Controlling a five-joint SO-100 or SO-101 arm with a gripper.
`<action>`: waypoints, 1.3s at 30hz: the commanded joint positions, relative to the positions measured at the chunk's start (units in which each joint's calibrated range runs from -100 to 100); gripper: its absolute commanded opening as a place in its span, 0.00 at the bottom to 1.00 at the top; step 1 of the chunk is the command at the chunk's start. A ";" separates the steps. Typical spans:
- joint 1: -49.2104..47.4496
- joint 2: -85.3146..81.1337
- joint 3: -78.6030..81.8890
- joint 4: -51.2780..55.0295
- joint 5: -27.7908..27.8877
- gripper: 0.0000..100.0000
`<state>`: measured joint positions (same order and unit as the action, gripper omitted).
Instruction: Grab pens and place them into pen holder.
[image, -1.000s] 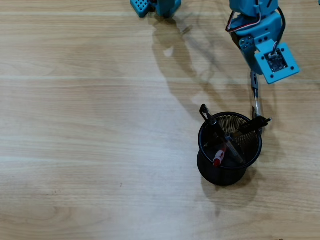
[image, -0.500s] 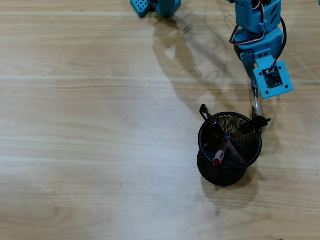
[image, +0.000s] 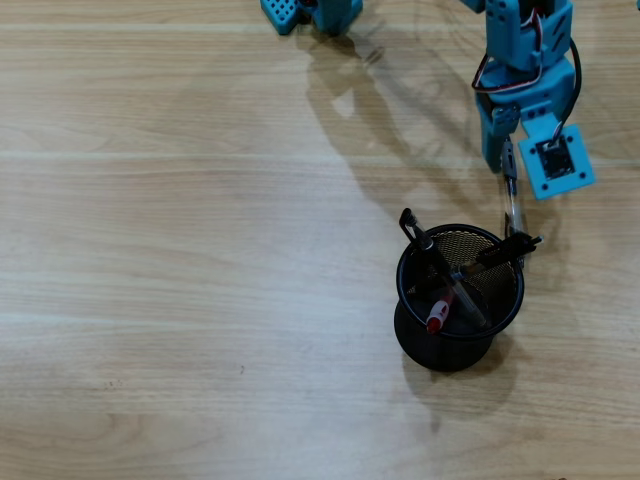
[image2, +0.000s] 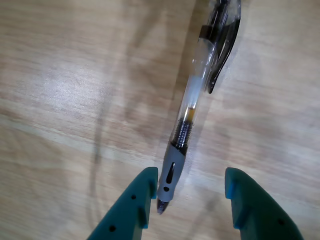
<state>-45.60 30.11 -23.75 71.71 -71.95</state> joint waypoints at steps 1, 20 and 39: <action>-2.01 0.76 -2.71 -2.71 -2.19 0.16; -0.93 3.62 -1.90 -11.58 -2.35 0.16; 2.25 4.04 -2.08 -5.89 -1.43 0.16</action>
<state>-43.89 34.27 -23.83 65.92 -73.71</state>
